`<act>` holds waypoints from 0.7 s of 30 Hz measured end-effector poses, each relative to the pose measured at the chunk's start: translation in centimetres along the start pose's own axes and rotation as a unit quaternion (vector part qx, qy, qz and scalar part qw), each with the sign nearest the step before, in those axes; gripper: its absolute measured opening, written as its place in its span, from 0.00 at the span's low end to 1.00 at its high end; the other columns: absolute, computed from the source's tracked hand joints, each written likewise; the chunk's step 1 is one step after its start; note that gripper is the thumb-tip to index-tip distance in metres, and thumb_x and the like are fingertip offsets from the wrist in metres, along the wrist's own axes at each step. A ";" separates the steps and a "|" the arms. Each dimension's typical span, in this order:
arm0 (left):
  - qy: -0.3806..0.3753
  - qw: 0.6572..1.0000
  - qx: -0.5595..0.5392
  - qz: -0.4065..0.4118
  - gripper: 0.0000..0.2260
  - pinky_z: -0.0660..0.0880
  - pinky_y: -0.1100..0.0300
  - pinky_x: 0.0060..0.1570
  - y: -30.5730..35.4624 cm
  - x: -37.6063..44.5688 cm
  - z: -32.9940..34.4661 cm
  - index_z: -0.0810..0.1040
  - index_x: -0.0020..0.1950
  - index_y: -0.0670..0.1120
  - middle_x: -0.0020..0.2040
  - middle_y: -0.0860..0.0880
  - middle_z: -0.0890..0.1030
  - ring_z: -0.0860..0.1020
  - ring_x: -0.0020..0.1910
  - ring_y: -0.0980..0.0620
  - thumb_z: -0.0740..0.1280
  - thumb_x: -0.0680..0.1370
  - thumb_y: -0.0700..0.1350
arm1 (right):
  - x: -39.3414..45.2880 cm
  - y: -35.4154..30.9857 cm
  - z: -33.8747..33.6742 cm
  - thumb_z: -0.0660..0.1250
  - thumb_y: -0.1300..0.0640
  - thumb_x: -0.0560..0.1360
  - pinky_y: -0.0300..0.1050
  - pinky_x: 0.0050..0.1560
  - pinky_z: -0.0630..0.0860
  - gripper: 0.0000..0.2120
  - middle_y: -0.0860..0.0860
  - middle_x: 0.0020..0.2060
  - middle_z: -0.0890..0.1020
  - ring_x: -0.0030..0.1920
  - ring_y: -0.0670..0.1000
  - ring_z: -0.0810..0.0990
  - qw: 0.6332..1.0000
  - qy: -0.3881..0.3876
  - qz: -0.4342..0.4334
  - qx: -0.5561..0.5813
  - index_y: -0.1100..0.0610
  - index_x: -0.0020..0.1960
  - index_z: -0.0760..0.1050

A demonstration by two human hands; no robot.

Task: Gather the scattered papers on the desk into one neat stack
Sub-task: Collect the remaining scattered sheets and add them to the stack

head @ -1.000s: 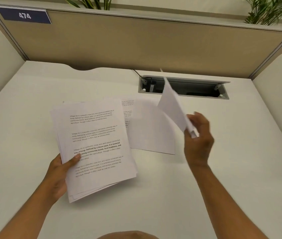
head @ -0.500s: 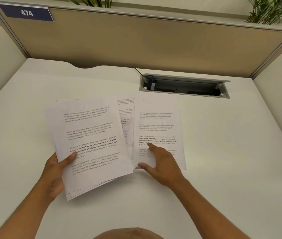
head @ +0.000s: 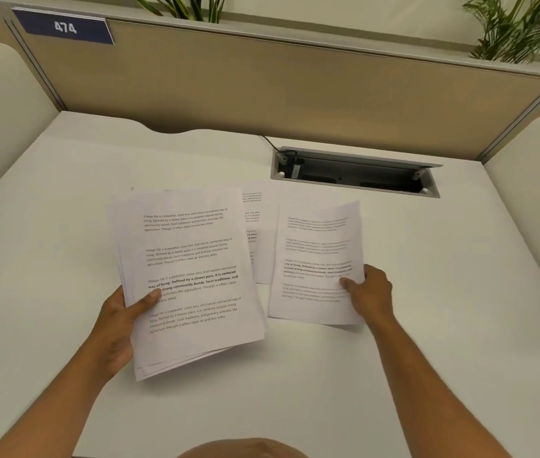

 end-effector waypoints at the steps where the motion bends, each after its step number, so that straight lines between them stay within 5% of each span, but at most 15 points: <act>1: 0.002 1.000 -0.001 0.001 0.19 0.85 0.43 0.59 0.0 0.1 0.0 0.81 0.73 0.48 0.65 0.45 0.89 0.86 0.64 0.39 0.71 0.82 0.38 | -0.1 -0.1 -0.7 0.75 0.60 0.76 0.50 0.57 0.78 0.16 0.58 0.58 0.86 0.58 0.61 0.84 1.000 0.002 -0.020 0.014 0.60 0.63 0.82; 3: 0.003 1.000 -0.006 -0.001 0.17 0.83 0.42 0.61 0.2 0.2 0.1 0.81 0.72 0.49 0.64 0.45 0.89 0.87 0.63 0.40 0.70 0.83 0.39 | -0.6 -0.3 -2.3 0.74 0.60 0.77 0.50 0.56 0.80 0.12 0.53 0.53 0.88 0.55 0.60 0.86 0.997 0.005 -0.039 0.064 0.58 0.61 0.84; 9: -0.011 1.000 -0.023 -0.006 0.13 0.88 0.49 0.48 0.8 0.6 0.9 0.82 0.71 0.48 0.62 0.46 0.90 0.90 0.57 0.45 0.68 0.86 0.45 | -5.6 -3.6 -4.0 0.74 0.57 0.79 0.45 0.48 0.81 0.11 0.46 0.52 0.89 0.51 0.49 0.89 0.975 -0.048 -0.059 0.210 0.52 0.60 0.84; 15: -0.061 0.997 -0.007 -0.038 0.34 0.85 0.38 0.61 1.4 1.1 1.9 0.79 0.76 0.52 0.68 0.46 0.87 0.86 0.66 0.42 0.58 0.78 0.70 | -11.2 -7.7 4.6 0.75 0.60 0.77 0.32 0.41 0.81 0.07 0.41 0.46 0.90 0.46 0.42 0.89 0.964 -0.133 -0.071 0.217 0.53 0.55 0.85; 18: -0.103 0.994 -0.007 -0.040 0.41 0.81 0.36 0.67 1.7 1.4 1.9 0.76 0.79 0.50 0.72 0.44 0.85 0.84 0.70 0.40 0.59 0.75 0.74 | -12.6 -8.8 8.5 0.73 0.56 0.80 0.40 0.46 0.84 0.06 0.44 0.49 0.90 0.48 0.45 0.89 0.963 -0.141 -0.039 0.226 0.52 0.57 0.84; 21: -0.131 0.991 0.003 -0.023 0.43 0.82 0.38 0.66 2.6 1.8 1.4 0.77 0.79 0.50 0.72 0.45 0.85 0.84 0.69 0.40 0.72 0.70 0.73 | -13.4 -9.8 11.2 0.72 0.53 0.80 0.50 0.48 0.83 0.07 0.51 0.48 0.88 0.50 0.56 0.87 0.969 -0.110 -0.015 0.219 0.57 0.52 0.80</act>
Point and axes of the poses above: each hand's wrist, its own x-axis towards the middle knuckle, its own z-axis out of the palm, y = z × x, the point moved 5 cm from there along x, towards the middle knuckle
